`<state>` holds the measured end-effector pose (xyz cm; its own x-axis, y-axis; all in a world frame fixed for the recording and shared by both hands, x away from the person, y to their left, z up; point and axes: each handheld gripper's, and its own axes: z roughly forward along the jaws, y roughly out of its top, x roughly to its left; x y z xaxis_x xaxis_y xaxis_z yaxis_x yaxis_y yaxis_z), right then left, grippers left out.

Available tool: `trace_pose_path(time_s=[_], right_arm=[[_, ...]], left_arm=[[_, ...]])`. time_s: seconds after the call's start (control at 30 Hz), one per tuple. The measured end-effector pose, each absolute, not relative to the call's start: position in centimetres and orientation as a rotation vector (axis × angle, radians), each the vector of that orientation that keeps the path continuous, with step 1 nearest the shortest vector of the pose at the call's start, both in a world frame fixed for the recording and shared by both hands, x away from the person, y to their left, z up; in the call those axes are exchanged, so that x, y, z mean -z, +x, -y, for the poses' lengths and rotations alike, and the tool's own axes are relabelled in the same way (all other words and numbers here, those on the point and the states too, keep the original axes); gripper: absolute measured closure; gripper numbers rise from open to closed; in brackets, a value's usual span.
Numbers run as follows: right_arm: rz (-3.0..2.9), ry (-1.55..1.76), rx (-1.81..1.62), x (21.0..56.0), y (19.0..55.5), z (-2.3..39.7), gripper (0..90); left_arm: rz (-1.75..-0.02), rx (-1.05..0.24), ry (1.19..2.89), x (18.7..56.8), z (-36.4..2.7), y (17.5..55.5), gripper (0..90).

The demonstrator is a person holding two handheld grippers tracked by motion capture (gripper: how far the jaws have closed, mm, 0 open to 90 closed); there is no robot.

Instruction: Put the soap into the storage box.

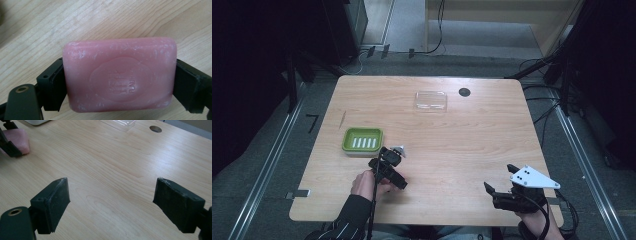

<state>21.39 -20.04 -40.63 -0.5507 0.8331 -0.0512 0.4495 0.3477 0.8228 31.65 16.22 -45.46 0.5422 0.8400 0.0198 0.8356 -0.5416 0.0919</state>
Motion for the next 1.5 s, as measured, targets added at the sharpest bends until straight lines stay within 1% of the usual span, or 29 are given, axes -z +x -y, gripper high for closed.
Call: trace_pose_path(time_s=[0.7, 1.03, 1.5], right_arm=[[-2.154, 1.117, -1.09, 40.6, 21.4, 20.0, 13.8], [-2.153, 1.12, -1.09, 40.6, 21.4, 20.0, 13.8], [-2.153, 1.118, -1.088, 40.6, 21.4, 20.0, 13.8]], left_arm=[[-1.517, -0.126, 2.654, 44.6, -18.6, 31.5, 13.5], [-1.525, -0.118, 2.655, 44.2, -19.4, 31.5, 13.6], [-1.554, -0.15, 2.633, 43.8, -20.6, 31.7, 13.7]])
